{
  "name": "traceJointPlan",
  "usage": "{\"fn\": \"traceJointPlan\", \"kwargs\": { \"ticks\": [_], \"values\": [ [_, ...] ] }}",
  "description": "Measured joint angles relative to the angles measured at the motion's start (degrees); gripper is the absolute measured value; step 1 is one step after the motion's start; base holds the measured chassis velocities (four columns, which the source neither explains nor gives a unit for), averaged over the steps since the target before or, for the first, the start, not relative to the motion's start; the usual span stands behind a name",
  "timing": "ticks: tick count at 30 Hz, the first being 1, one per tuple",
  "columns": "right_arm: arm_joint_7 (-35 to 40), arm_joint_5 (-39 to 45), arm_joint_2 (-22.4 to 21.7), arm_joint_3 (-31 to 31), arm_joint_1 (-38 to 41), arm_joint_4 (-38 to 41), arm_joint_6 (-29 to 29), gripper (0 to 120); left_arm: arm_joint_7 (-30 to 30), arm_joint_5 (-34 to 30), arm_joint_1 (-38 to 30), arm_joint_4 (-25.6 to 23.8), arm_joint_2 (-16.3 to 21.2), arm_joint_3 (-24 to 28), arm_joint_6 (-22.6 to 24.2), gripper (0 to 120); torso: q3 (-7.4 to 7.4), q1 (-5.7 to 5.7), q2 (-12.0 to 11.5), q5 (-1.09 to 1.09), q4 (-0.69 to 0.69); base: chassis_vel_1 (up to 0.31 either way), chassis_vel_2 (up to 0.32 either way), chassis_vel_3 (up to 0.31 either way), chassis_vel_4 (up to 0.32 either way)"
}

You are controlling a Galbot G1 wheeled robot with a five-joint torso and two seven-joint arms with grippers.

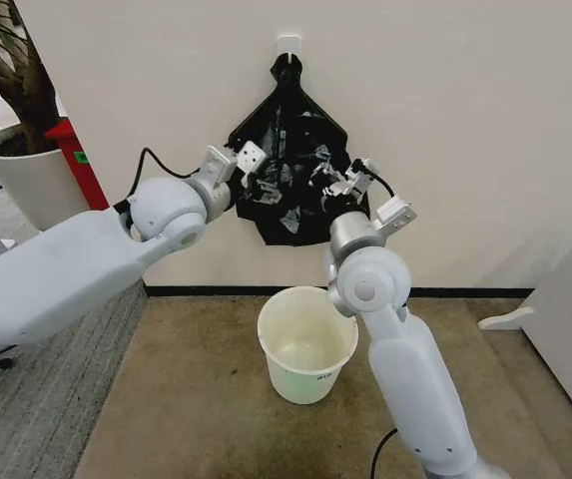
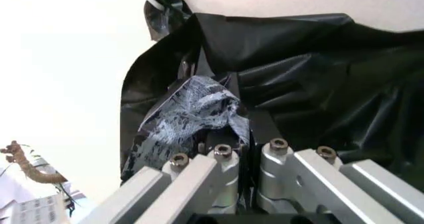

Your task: Place the garbage bag over the trash bin.

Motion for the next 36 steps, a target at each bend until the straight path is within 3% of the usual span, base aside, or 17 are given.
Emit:
{"fn": "traceJointPlan", "kwargs": {
  "ticks": [6, 23, 30, 36],
  "values": [
    [-0.43, -0.11, -0.09, 0.19, -0.08, -0.34, -0.10, 0, 0.07, 0.22, 0.01, -1.41, 0.03, 0.02, 1.15, 100, 0.00, 0.00, 0.00, 0.00, 0.01, 0.000, 0.000, 0.000, 0.000],
    [-0.82, 0.01, -0.76, 1.61, -0.60, -0.47, -0.11, 0, -1.28, 4.63, -0.29, 3.54, -2.90, -0.22, 3.53, 100, 0.00, 0.00, 0.00, 0.00, 0.00, 0.000, 0.000, 0.000, 0.000],
    [-1.46, -0.45, -1.11, 3.17, -1.00, -0.93, -0.11, 0, -6.38, 3.06, 0.91, 1.54, -1.22, -2.03, 4.87, 100, 0.00, 0.00, 0.00, -0.01, 0.01, 0.000, 0.000, 0.000, 0.000],
    [-2.96, -2.62, -1.79, 4.33, -1.91, -1.79, -0.11, 0, -10.68, 1.25, 4.63, -2.16, 2.70, -6.70, 3.57, 100, 0.00, -0.01, 0.00, -0.01, 0.01, 0.000, 0.000, 0.000, 0.000]
  ]
}}
